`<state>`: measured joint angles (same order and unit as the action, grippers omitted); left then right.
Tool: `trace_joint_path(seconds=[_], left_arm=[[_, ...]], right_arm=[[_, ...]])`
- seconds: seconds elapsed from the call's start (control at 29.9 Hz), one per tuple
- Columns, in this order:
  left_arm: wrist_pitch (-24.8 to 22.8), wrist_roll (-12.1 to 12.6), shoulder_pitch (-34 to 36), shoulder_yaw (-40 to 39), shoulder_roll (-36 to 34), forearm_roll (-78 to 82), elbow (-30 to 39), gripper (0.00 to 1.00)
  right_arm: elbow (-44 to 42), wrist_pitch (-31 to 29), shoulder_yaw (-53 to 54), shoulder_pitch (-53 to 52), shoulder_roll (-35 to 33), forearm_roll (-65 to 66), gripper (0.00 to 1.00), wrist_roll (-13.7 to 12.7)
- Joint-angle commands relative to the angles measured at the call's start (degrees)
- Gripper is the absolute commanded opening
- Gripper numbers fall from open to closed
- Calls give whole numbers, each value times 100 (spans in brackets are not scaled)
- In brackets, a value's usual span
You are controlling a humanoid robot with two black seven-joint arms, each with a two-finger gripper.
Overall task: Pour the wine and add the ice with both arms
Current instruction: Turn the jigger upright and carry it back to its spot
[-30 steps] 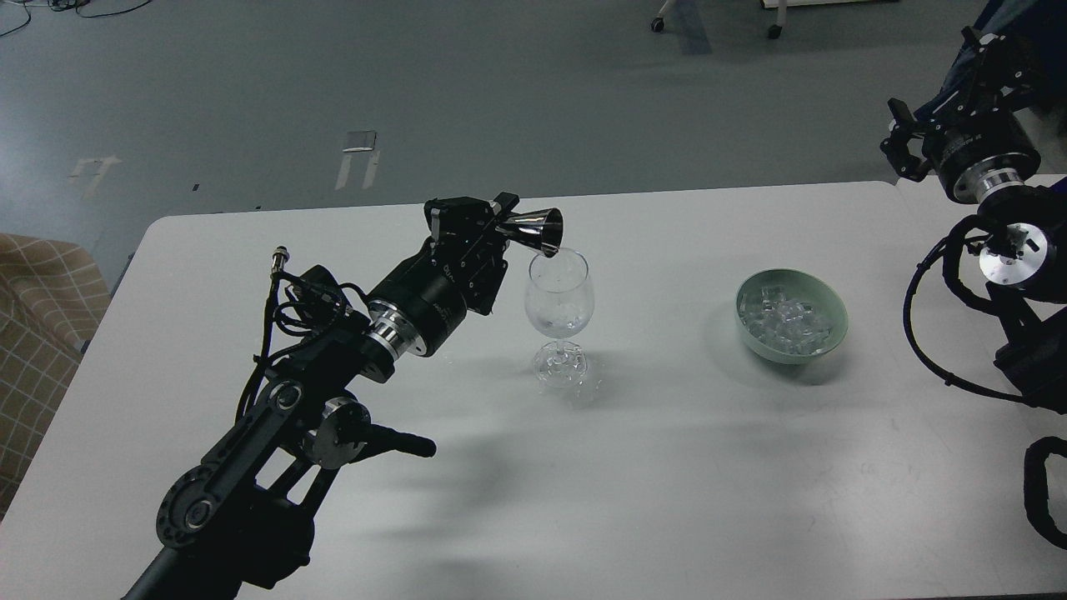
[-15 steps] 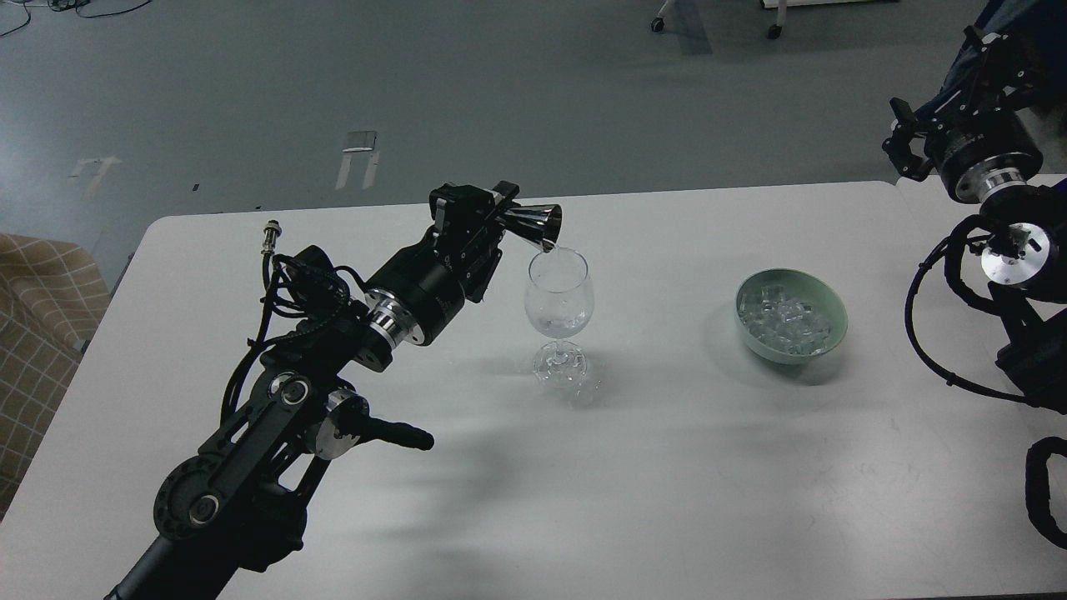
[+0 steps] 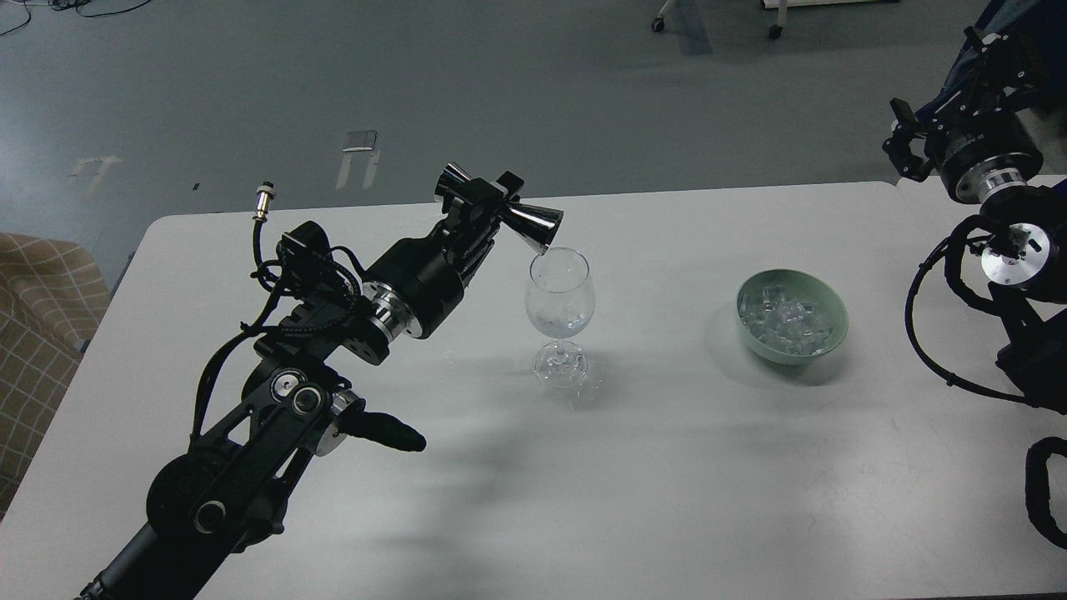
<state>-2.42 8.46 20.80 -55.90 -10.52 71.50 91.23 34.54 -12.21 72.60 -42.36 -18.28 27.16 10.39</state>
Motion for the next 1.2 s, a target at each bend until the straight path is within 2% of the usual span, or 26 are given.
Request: trace_joint_path(seconds=[0.0,0.27,0.4,0.6,0.7,0.8,0.87,0.9,0.97,1.1,1.17], left_arm=[[-4,50,3,-9,6,-5,53,0],[-13,59,-93,-114,58,-460,237,0],[66,252,-120,-473,58,-2424,299,0],[40,252,-173,-1282,50,-3923,255,0],[-48,261,-418,-1730,23,-4749,159,0],[-574,261,-691,-2231,6,-5646,-193,0],[-1109,261,-962,-2661,-12,-6085,-569,0],[-1111,261,-964,-2663,-12,-6087,-571,0],[-1540,270,-1086,-3083,6,-6472,-1026,0],[-1586,244,-1017,-3392,41,-6947,-1914,0],[-1586,164,-859,-3436,50,-7053,-2573,0]], right_arm=[[0,0,0,0,0,0,100,-2],[0,0,0,8,-35,0,100,-2],[0,-9,-9,8,-35,0,100,-2],[0,-9,-9,52,-35,8,100,-2],[0,-9,-9,61,-35,0,100,-2],[0,-9,-9,61,-35,8,100,-2],[0,-9,-9,61,-44,8,100,-2],[0,-9,-9,61,-44,8,100,-2],[0,-9,-18,79,-44,8,100,-2],[9,0,-27,149,-44,17,100,-2],[9,8,-44,149,-35,17,100,-2]])
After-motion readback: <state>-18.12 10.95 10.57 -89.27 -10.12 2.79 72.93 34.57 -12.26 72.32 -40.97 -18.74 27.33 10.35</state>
